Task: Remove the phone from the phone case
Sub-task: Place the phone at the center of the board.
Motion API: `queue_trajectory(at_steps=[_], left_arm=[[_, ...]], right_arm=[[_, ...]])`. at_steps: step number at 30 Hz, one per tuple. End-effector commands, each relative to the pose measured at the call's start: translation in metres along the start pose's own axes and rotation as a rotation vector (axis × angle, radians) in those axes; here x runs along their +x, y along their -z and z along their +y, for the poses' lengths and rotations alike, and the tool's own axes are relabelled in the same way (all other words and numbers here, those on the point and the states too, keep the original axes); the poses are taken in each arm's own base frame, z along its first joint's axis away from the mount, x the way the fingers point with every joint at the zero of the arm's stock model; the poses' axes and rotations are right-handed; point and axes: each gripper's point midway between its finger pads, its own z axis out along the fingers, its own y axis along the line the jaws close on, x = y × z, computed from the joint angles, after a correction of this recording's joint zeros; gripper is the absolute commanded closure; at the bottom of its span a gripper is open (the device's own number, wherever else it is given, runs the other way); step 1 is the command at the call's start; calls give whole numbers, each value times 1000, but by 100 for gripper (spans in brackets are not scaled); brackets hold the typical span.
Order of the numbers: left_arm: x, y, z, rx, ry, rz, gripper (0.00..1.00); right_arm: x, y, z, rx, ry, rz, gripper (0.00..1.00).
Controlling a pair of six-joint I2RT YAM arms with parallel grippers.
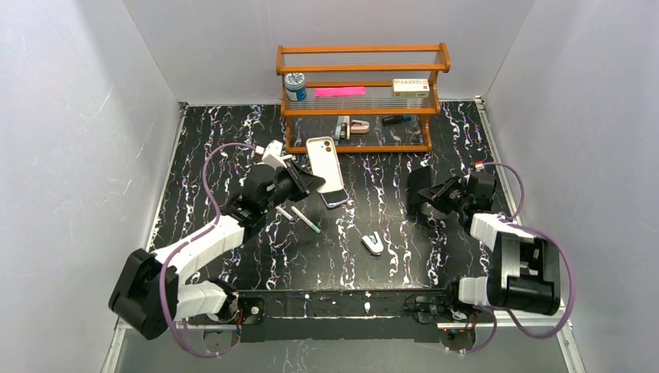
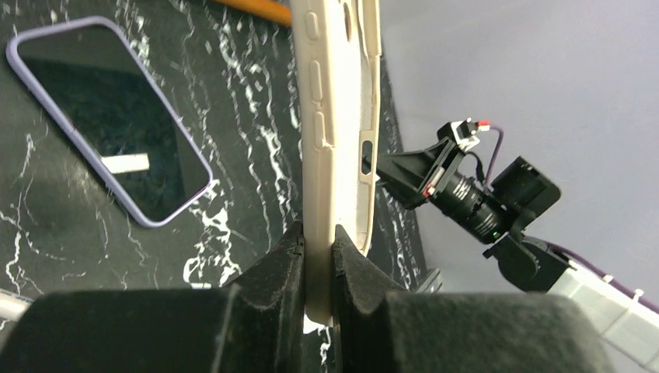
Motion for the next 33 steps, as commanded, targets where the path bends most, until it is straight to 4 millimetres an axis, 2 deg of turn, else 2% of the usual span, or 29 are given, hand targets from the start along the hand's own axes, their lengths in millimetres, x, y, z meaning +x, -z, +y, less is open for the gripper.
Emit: queue_trajectory(at_steps=[1,4,10,12,15,18,26,33], left_arm=[[8,-15,-4,8,32,76,100],[16,-29,0,-14,62,119,100],[37,-67,7,-53,104,204,100],[44,-77,10,-64,110,223,100],[49,-88,12,-72,120,230,100],[54,-94,15,-85,123,239,100],[70,-104,18,-103,133,267,100],[84,-117,23,-126,130,285,100]], right_arm=[[-30,-8,21,-126,106,-26,99],[-30,-13,25,-162,113,0,99],[-24,-24,20,-166,101,67,98],[-22,-27,17,-162,94,81,89],[-23,-32,11,-134,94,92,70],[-26,-37,1,-86,102,93,58],[-25,-44,-19,15,70,110,37],[-18,-37,-39,134,29,123,25]])
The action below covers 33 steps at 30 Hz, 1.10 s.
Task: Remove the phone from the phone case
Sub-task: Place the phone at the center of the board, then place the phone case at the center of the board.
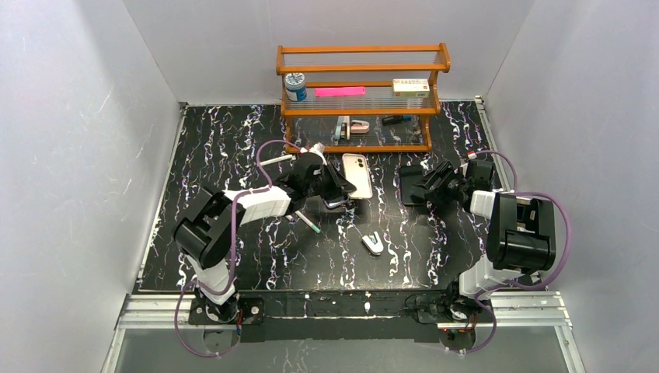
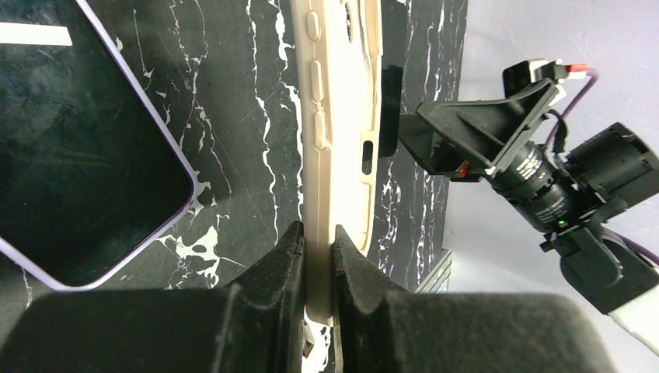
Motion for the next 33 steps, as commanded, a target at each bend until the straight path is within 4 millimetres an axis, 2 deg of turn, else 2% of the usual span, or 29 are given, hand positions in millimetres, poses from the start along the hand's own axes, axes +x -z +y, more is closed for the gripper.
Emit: queue_trajectory(at_steps=[1,4,5,6,10,15,19,22,26,33], left_arm=[[-3,-11,-16,25,-23,-16,100],[2,-23,-12,9,-43,3,100],[4,-27,-12,6,-53,6,100],[5,-31,-12,2,-64,8,100],[12,-46,-10,-15,-85,21,100],[20,-67,-8,-32,-99,28,100],[30,-82,-22,-10,-104,50,98],[38,-91,-21,-28,-116,59,96],[39,-98,-13,-60,-110,56,89],[35,-99,4,-146,-141,34,67]], right_arm=[[-8,6,-11,95,-2,-30,22],[-9,13,-17,144,-7,-56,15],[-8,15,-17,152,-9,-61,4],[-8,18,-16,155,-9,-67,2],[-10,32,-10,161,1,-98,1],[-10,48,9,113,33,-120,1],[-5,59,21,74,37,-123,1],[-11,66,33,45,54,-145,1],[-16,71,48,0,80,-146,1],[-20,77,60,-29,123,-153,1]])
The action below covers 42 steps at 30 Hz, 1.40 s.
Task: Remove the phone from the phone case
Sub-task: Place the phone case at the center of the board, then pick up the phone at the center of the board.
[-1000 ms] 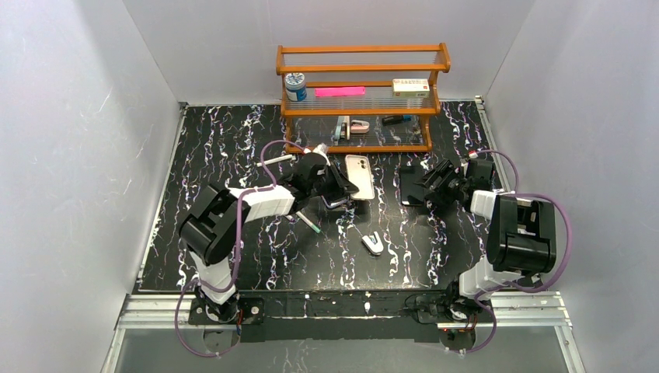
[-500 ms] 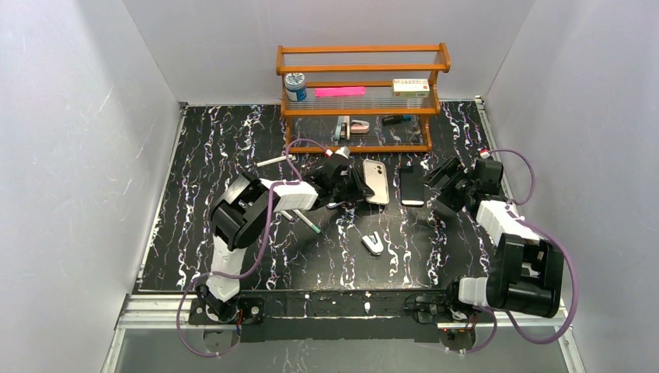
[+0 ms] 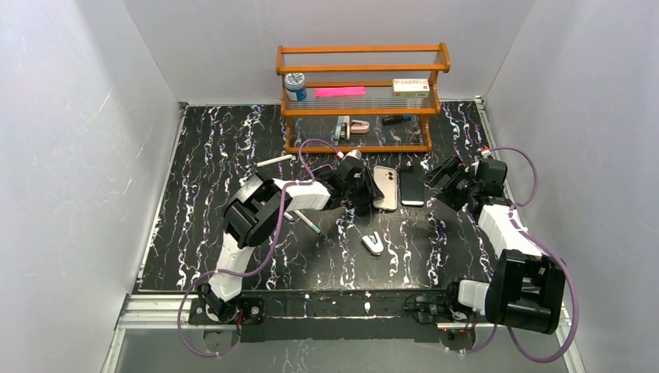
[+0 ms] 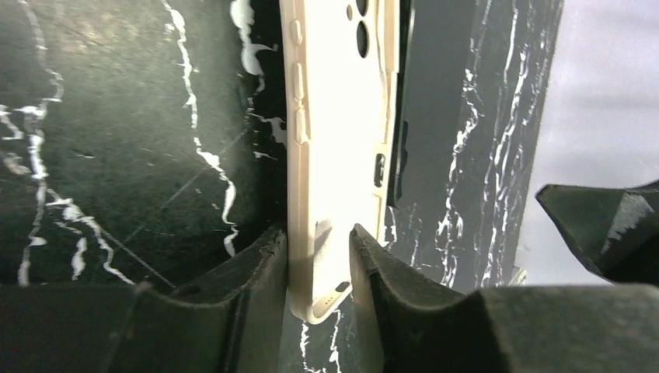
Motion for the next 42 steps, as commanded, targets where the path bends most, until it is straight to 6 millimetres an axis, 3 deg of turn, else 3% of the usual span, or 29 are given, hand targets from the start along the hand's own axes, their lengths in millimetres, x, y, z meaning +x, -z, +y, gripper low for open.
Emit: queue_trajectory(at_steps=[1,9,13,14,15,19,25,29,35,37,42], left_arm=[[-15,1,4,-55,-25,-50,64],[-31,23,2,-101,-82,-114,29],[-47,47,1,-125,-119,-153,16],[-49,54,6,-140,-127,-161,6],[-54,63,7,-145,-139,-178,2],[-79,118,8,-193,-257,-293,2],[-107,204,28,-295,-378,-429,2],[-108,258,56,-385,-425,-480,2],[-107,332,89,-483,-369,-577,2],[-103,349,97,-508,-360,-606,2],[-91,370,111,-542,-359,-608,2]], right_arm=[[-17,11,23,-55,73,-34,1],[-5,9,39,-67,216,5,1],[15,1,60,-81,340,39,1],[19,-2,65,-81,366,43,1],[22,-4,71,-88,391,46,1],[41,-12,96,-126,507,53,1],[70,-31,123,-139,644,88,1],[97,-47,140,-153,753,116,1],[127,-84,149,-94,845,172,1],[138,-97,152,-75,884,186,1],[152,-128,153,-1,940,217,1]])
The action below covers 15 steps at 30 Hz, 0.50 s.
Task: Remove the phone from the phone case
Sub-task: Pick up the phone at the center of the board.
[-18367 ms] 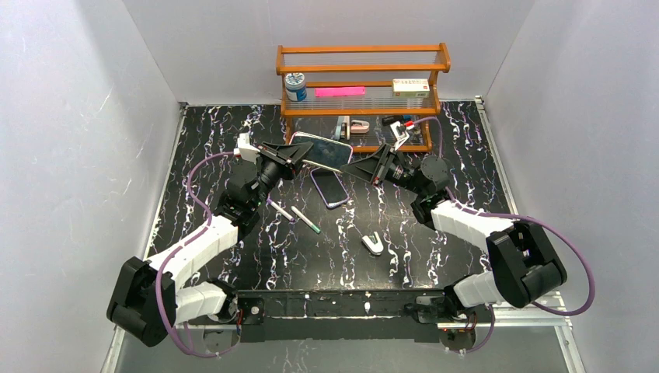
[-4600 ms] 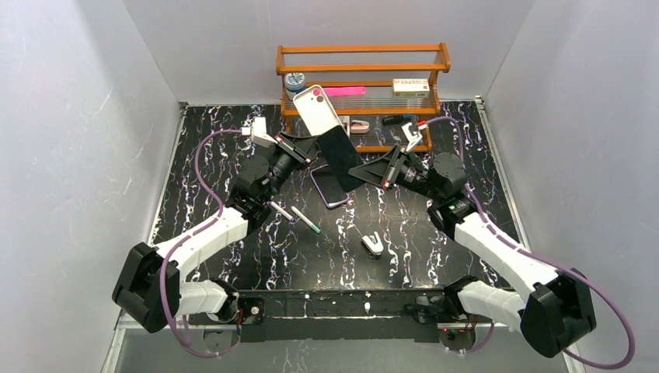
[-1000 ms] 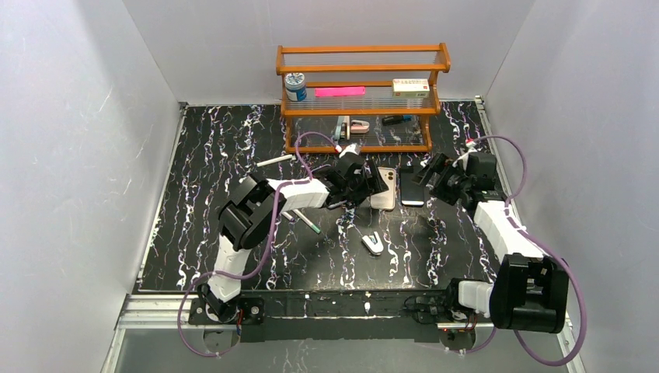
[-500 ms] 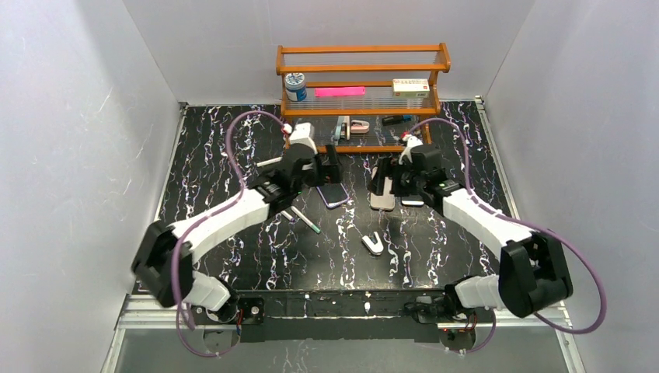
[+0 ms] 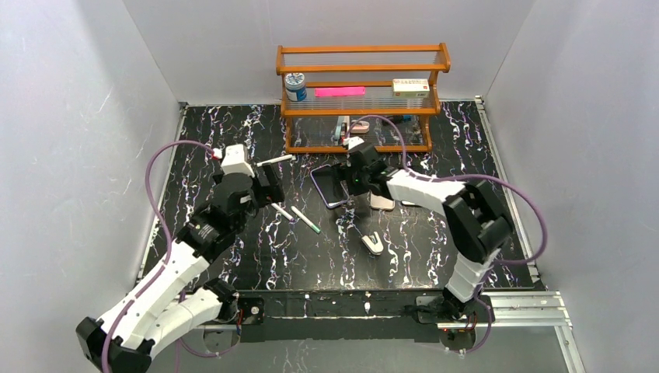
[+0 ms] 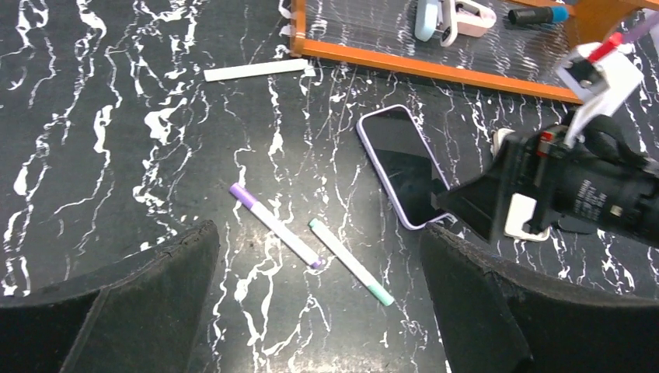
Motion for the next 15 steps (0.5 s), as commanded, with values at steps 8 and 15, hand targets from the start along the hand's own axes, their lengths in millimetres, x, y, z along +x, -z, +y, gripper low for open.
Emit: queue_trajectory(at_steps=[8,15], left_arm=[[10,27,55,-173,-107,-8,2],[15,25,55,-168,-112,0,2]], right_arm=[[-25,-47,17,56,95,20,1],[-11,-66,24,66,104,108,1]])
